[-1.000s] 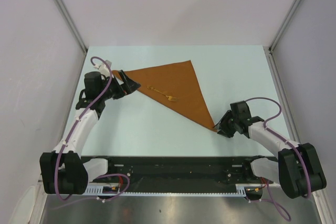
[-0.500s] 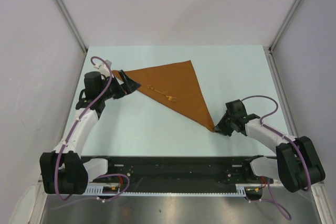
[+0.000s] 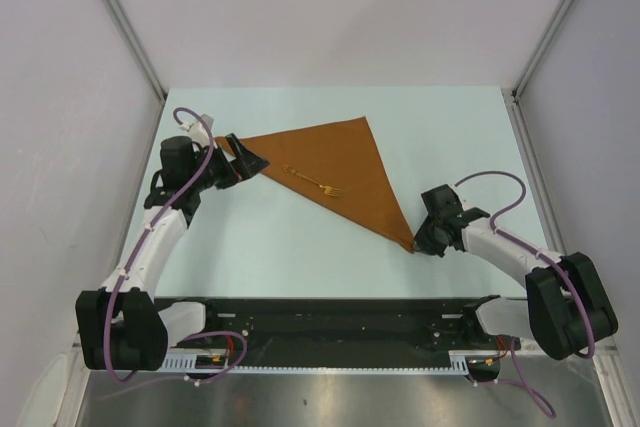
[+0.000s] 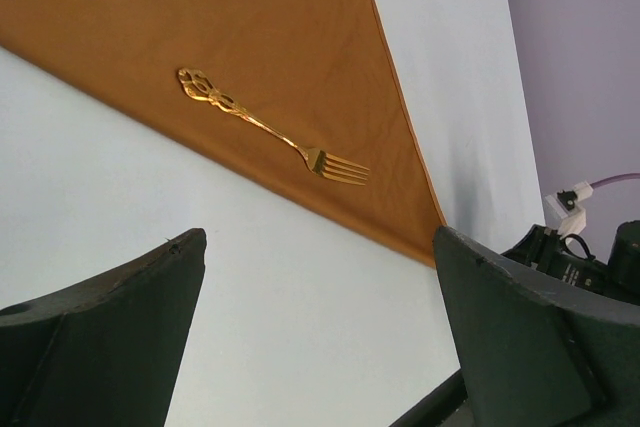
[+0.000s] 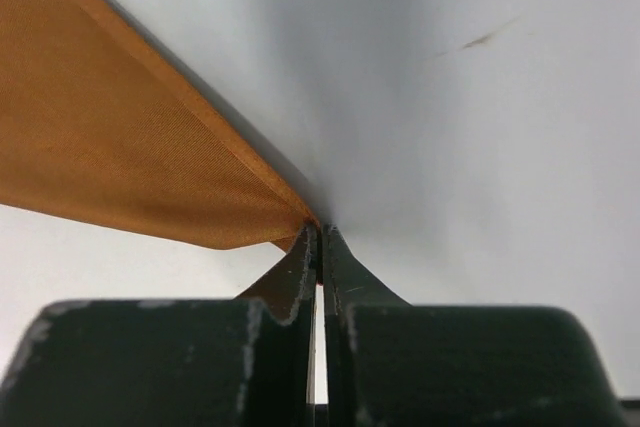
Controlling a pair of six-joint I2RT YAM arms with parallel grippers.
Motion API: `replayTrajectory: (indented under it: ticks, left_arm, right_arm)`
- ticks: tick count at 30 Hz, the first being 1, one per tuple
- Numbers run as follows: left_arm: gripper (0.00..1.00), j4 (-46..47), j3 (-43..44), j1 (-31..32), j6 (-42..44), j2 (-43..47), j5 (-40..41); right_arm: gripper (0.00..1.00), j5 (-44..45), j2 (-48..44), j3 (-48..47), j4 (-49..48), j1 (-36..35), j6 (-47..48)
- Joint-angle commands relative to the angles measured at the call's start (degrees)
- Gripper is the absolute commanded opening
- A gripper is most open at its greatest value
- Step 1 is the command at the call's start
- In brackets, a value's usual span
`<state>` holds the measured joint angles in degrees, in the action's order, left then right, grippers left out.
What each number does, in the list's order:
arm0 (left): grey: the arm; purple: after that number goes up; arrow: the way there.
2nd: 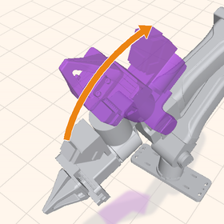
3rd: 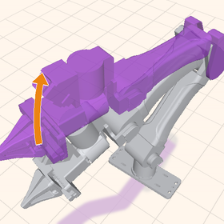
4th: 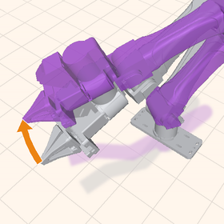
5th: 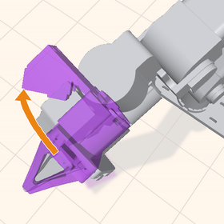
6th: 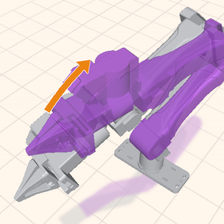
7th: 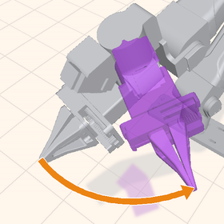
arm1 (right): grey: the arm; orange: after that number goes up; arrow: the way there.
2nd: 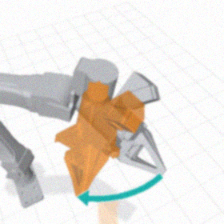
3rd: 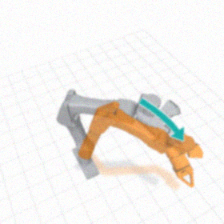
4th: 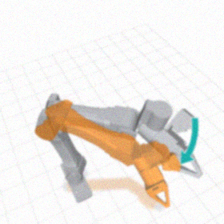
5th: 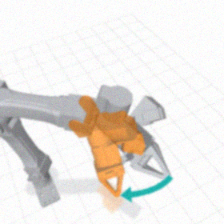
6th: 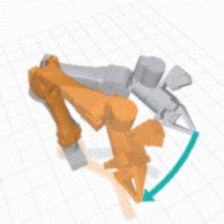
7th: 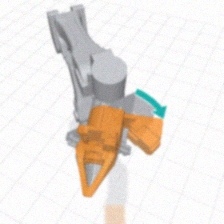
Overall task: Fold the napkin, place the utensils inside, and roll it up
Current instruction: Fold the napkin
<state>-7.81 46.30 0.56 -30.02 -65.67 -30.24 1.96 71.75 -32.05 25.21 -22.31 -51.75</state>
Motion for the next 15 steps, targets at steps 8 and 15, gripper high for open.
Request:
replayTrajectory:
  ticks: [8, 15]
  left_arm:
    - [1.00, 2.54, -0.07, -0.38, -0.74, 0.28, -1.40]
    - [1.00, 2.72, -0.07, -1.86, -0.92, 0.19, -1.67]
  right_arm:
    - [0.00, 10.18, 1.90, -17.86, 11.18, -2.74, 9.11]
    - [0.00, 7.54, 12.61, -28.58, 6.44, -5.46, 12.54]
